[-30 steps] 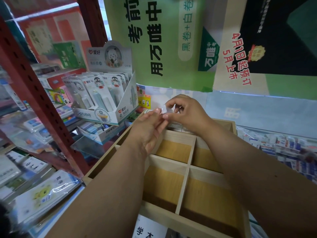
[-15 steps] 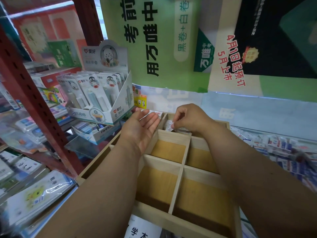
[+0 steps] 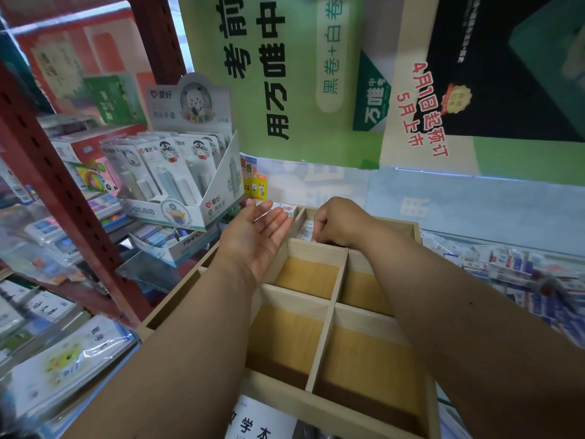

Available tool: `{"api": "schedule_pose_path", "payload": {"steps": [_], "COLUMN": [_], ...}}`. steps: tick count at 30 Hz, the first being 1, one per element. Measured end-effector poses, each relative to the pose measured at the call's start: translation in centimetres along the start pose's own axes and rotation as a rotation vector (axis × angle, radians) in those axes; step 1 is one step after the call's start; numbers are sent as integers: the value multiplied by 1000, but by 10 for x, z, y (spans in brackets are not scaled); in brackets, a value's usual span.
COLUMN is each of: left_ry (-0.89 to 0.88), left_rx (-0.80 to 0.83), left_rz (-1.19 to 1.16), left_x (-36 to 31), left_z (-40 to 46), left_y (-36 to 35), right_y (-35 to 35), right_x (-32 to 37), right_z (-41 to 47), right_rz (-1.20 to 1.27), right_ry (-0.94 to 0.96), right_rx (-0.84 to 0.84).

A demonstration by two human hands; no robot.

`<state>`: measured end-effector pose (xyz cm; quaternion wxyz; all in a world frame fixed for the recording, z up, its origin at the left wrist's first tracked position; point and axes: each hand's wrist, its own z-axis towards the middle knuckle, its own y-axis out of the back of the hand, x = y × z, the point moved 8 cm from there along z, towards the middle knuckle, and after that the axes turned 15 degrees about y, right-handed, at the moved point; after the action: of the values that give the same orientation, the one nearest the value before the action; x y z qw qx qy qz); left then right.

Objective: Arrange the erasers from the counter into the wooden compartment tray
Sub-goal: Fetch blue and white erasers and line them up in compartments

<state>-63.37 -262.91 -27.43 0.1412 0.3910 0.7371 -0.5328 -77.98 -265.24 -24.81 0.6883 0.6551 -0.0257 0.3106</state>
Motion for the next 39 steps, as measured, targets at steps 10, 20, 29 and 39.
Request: {"api": "schedule_pose_path", "payload": {"steps": [10, 20, 29, 39], "left_ry": [-49, -159, -202, -215], "left_rx": [26, 41, 34, -2], "left_rz": [57, 288, 365, 399], "left_x": [-10, -3, -4, -3], "left_z": [-5, -15, -16, -8], "left_y": [4, -17, -20, -17], "right_y": [40, 147, 98, 72], "right_x": [15, -99, -134, -150], "right_z": [-3, -114, -109, -84], "right_rz": [218, -131, -38, -171], "right_ry": [51, -274, -368, -329], "right_rx": [-191, 7, 179, 265]}}
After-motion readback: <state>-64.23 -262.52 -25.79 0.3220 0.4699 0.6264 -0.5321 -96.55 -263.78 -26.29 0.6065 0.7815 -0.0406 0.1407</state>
